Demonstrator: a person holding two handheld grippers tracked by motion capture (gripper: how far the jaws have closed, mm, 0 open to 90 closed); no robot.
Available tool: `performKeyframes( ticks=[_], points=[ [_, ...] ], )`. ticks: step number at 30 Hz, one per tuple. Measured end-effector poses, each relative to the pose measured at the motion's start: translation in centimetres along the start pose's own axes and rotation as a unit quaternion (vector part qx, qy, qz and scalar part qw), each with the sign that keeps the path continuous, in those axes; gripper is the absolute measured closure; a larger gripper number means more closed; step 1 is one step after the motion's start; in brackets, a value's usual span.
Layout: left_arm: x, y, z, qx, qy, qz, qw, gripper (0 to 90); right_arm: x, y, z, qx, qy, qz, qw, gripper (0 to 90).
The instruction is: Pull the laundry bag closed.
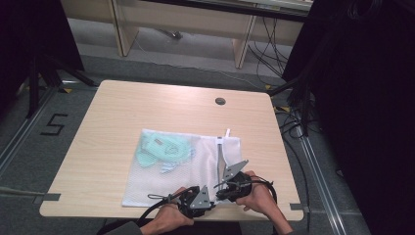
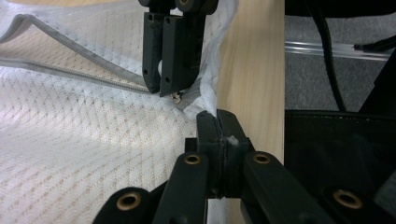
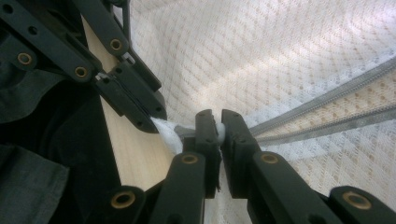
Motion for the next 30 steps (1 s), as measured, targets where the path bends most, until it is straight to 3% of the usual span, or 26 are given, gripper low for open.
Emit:
performKeyframes(
  ticks=[1, 2, 4, 9, 14, 15, 16, 18, 22, 23, 24, 26, 28, 30],
  points=[
    [0.0, 0.0, -0.1, 0.005, 0.006, 0.014, 0.9999, 89.2, 0.2, 0.0, 0.1, 0.001, 0.006, 0.004, 1.0, 86.4],
    [0.0, -0.1, -0.1, 0.01, -0.003, 0.014, 0.9998, 89.2, 0.1, 0.0, 0.1, 0.001, 0.008, 0.004, 1.0, 86.4],
    [0.3, -0.1, 0.0, -0.004, -0.002, -0.014, 0.9999, 89.2, 0.1, -0.1, 0.1, 0.003, 0.003, 0.005, 1.0, 86.4],
    [0.4, -0.1, -0.1, 0.001, -0.006, -0.006, 1.0, 89.1, 0.1, -0.1, -0.4, 0.0, 0.009, 0.01, 0.9999, 86.4],
    [0.3, 0.0, 0.1, -0.002, -0.005, -0.008, 1.0, 89.0, 0.3, -0.1, -0.3, 0.004, 0.011, 0.005, 0.9999, 86.4],
    [0.2, -0.1, 0.0, -0.001, -0.004, -0.008, 1.0, 89.0, 0.0, 0.0, -0.4, 0.001, 0.008, -0.005, 1.0, 86.4],
    [0.3, -0.1, 0.0, 0.0, -0.002, -0.005, 1.0, 89.0, 0.3, -0.1, -0.5, 0.005, 0.012, 0.006, 0.9999, 86.4],
    [0.2, 0.1, -0.1, 0.003, -0.002, 0.007, 1.0, 89.1, 0.2, 0.0, -0.5, 0.004, 0.008, 0.004, 0.9999, 86.4],
    [0.0, 0.2, -0.2, 0.002, 0.002, 0.011, 0.9999, 89.2, 0.0, 0.0, -0.4, 0.011, -0.006, 0.002, 0.9999, 86.5],
    [0.0, 0.3, -0.2, -0.002, 0.004, 0.01, 0.9999, 89.2, -0.5, -0.1, -0.3, 0.019, -0.026, -0.012, 0.9994, 86.5],
    [-0.3, 0.5, -0.2, -0.007, -0.004, 0.008, 0.9999, 89.2, -0.8, -0.3, -0.3, 0.026, -0.038, -0.011, 0.9989, 86.5],
    [-0.6, 0.8, -0.2, -0.006, -0.009, 0.018, 0.9998, 89.2, -1.4, -0.5, -0.3, 0.018, -0.03, -0.009, 0.9993, 86.5],
    [-0.8, 0.7, 0.0, -0.005, -0.008, 0.011, 0.9999, 89.1, -1.4, -0.4, -0.7, 0.008, -0.023, 0.008, 0.9997, 86.4],
    [-0.5, 0.4, 0.0, 0.001, -0.009, 0.01, 0.9999, 89.1, -1.5, -0.1, -0.6, 0.002, -0.022, -0.008, 0.9997, 86.5]
  ],
)
Point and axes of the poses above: each handheld gripper's, and its own axes: z roughly forward along the jaws, y roughly out of its top, x roughly to its left, the point moved 9 cm from there along z, roughly forward along the jaws, and after that the axes turned 2 degrees about z, right-handed, at the moved point
